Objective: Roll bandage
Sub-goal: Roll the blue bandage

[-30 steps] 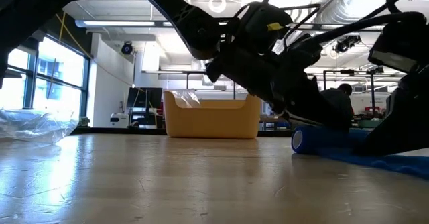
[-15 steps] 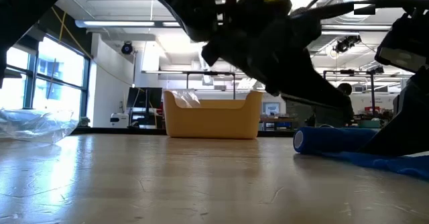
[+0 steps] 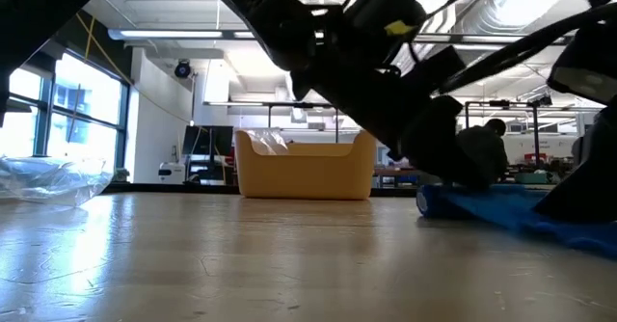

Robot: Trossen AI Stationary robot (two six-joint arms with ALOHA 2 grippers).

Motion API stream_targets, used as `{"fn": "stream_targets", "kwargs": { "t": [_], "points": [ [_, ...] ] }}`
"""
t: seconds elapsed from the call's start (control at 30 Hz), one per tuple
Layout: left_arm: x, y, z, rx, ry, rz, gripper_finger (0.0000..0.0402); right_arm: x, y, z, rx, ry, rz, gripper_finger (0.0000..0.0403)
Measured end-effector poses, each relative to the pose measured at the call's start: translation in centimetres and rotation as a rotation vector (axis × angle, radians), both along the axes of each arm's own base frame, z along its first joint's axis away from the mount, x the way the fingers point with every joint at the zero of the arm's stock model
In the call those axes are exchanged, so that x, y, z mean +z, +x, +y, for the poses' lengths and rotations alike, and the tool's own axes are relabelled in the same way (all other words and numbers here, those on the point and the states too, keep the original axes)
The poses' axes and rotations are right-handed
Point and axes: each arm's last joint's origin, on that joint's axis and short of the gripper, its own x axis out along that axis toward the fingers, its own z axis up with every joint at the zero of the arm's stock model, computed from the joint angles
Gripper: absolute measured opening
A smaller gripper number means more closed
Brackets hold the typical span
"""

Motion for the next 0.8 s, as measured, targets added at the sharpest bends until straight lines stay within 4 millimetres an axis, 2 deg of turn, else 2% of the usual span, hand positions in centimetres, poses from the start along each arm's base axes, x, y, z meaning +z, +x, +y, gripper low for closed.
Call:
{"fn": "stream_targets", "kwargs": {
  "t": [0.13,0.43,0.57,0.7,0.8],
  "points": [
    [-1.0,-0.4,2.3,0.040,-0.033,0.061,0.0001,0.1,-0.4,0.8,0.035,0.031,-0.017,0.0000],
    [-1.0,-0.7,2.5,0.016,-0.023,0.101,0.0001,0.2,-2.0,2.7,0.141,0.072,-0.015,0.0000],
    [0.0,-0.9,1.1,-0.030,0.012,0.105,0.0001,0.2,-2.0,2.7,0.126,0.047,-0.043,0.0000],
    [2.8,-1.6,-1.8,-0.130,0.044,0.097,0.0001,0.2,-1.6,2.2,0.096,0.030,-0.053,0.0000],
    [4.5,-2.0,-4.6,-0.226,0.001,0.055,0.0001,0.2,-1.3,2.0,0.076,0.040,-0.056,0.0000]
  ]
}}
